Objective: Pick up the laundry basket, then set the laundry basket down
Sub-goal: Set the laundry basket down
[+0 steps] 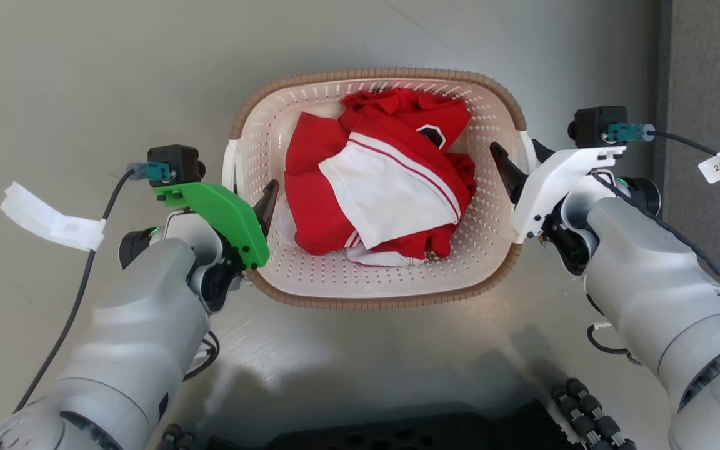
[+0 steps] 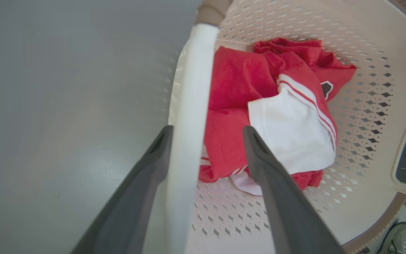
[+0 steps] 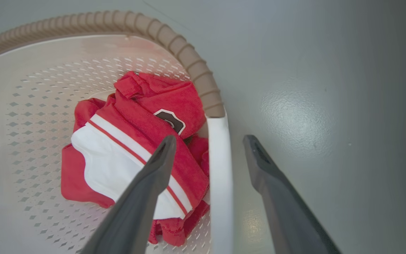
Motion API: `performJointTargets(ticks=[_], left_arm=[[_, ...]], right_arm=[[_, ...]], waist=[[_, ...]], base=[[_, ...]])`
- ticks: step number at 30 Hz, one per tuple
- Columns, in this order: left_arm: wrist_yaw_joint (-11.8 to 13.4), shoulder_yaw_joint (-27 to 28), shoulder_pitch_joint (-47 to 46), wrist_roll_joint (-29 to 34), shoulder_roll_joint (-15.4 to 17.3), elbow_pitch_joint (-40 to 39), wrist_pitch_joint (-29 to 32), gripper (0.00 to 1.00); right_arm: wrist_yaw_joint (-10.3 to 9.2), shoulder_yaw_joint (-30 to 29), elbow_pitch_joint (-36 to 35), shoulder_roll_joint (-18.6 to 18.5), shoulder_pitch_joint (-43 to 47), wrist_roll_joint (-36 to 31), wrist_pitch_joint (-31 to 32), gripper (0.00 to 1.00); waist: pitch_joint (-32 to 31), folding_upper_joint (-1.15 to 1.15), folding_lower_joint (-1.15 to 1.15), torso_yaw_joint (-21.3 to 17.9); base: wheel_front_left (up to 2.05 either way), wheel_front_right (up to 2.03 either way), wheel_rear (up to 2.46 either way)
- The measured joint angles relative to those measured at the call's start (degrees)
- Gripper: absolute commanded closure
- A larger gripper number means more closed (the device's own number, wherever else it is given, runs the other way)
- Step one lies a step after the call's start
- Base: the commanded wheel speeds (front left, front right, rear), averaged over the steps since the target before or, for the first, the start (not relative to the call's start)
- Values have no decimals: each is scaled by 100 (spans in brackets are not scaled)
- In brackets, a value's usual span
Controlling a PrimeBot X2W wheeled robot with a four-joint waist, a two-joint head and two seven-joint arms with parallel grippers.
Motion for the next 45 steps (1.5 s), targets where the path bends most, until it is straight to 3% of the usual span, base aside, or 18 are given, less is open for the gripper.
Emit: performJointTargets(ticks=[11, 27, 37, 41, 45], left_arm=[[-1, -149, 54, 46, -14, 415, -250, 0], [-1, -357, 622, 275, 68, 375, -889, 0], [-1, -381, 853, 420, 305, 85, -1115, 0], [-1, -275, 911, 422, 341, -70, -1122, 0], [-1, 267, 907, 581, 545, -471, -1131, 0]], right_arm=[[0, 16, 48, 49, 227, 98, -131, 0], [0, -131, 26, 37, 827, 244, -354, 0], [0, -378, -400, -252, 867, 201, -403, 0], [0, -723, -792, -431, 859, 77, -404, 0], [0, -1085, -1174, -531, 871, -76, -404, 0]], waist=[[-468, 0, 0, -33], [-1491, 0, 0, -166], [-2282, 0, 0, -246], [-2608, 0, -1, -260], [-2939, 0, 0, -260]], base=[[0, 0, 0], [0, 0, 0], [0, 0, 0], [0, 0, 0], [0, 0, 0]])
